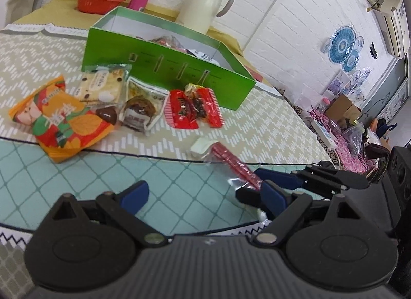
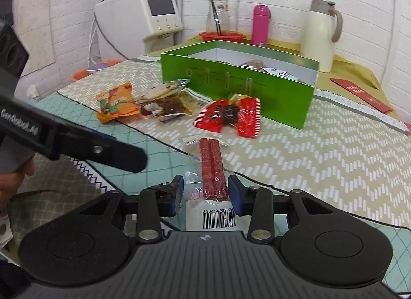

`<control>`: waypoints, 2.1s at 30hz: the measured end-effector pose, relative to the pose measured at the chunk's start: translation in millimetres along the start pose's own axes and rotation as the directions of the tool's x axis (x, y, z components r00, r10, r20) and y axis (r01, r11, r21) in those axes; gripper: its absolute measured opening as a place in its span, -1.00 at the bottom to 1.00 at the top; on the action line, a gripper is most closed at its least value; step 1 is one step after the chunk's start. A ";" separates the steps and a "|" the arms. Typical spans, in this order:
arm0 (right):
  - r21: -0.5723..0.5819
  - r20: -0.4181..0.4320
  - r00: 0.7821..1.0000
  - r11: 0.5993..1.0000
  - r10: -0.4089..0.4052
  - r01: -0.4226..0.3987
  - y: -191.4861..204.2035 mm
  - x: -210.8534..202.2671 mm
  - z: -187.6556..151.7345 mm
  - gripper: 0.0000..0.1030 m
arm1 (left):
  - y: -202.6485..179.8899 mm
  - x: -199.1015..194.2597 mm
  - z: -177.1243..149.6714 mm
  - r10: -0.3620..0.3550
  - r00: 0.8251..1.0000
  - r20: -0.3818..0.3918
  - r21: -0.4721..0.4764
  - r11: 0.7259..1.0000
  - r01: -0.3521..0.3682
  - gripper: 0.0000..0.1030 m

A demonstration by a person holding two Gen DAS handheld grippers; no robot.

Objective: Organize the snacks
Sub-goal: 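Grasp the sausage pack's barcode end with the right gripper while the left grips its other end, then lower the sausage pack into the green box and open both grippers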

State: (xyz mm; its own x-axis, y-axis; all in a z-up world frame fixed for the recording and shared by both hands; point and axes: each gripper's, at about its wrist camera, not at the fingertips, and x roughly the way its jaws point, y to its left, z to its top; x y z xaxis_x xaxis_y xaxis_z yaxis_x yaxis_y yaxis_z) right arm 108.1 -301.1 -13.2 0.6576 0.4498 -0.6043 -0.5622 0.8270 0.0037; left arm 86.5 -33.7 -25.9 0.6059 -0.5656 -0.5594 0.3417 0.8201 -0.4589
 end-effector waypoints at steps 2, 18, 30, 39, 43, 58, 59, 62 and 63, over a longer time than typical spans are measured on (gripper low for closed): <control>-0.005 0.005 1.000 1.000 0.026 -0.026 5.7 -0.2 0.4 0.33 | -1.7 8.0 4.5 -0.010 1.000 -0.008 -0.007 1.000 0.010 0.70; 0.040 0.005 1.000 0.999 0.012 -0.012 3.3 0.0 -7.5 0.85 | -17.9 48.4 23.1 0.109 0.994 0.000 0.094 0.990 -0.109 0.70; 0.019 0.007 1.000 1.000 -0.014 0.014 4.6 -1.0 -11.8 0.81 | -28.0 57.9 23.4 0.054 0.998 -0.024 0.124 0.991 -0.051 0.57; 0.025 0.025 1.000 1.000 0.000 0.000 1.0 -2.0 -11.6 0.58 | -31.6 61.1 21.3 0.055 0.998 -0.007 0.163 0.985 -0.053 0.06; 0.002 0.029 0.999 1.000 -0.029 0.029 3.0 -0.5 -10.4 0.06 | -33.4 63.6 21.6 0.000 1.000 -0.017 0.120 0.993 0.002 -0.35; -0.066 0.181 0.982 0.996 -0.053 0.066 -9.2 -18.0 36.6 -0.19 | -60.4 40.0 77.9 -0.073 0.988 0.134 0.195 0.980 0.046 -0.52; -0.065 0.198 0.979 0.995 -0.059 0.073 -12.3 -17.4 42.6 -0.19 | -60.7 40.2 85.3 -0.080 0.986 0.146 0.196 0.979 0.050 -0.52; -0.065 0.243 0.967 0.993 -0.078 0.097 -21.7 -12.4 60.8 -0.19 | -60.0 42.7 109.8 -0.095 0.979 0.182 0.193 0.979 0.059 -0.52; -0.072 0.258 0.962 0.992 -0.087 0.108 -24.2 -9.6 66.7 -0.19 | -59.6 44.5 117.7 -0.095 0.976 0.195 0.196 0.979 0.056 -0.52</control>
State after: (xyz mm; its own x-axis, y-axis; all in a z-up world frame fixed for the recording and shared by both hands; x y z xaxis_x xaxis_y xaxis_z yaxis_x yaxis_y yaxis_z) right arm 148.8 -302.9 45.7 0.8110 0.4484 -0.3758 -0.5221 0.8445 -0.1191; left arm 177.7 -97.6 57.8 0.6992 -0.6131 -0.3677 0.5092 0.7881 -0.3458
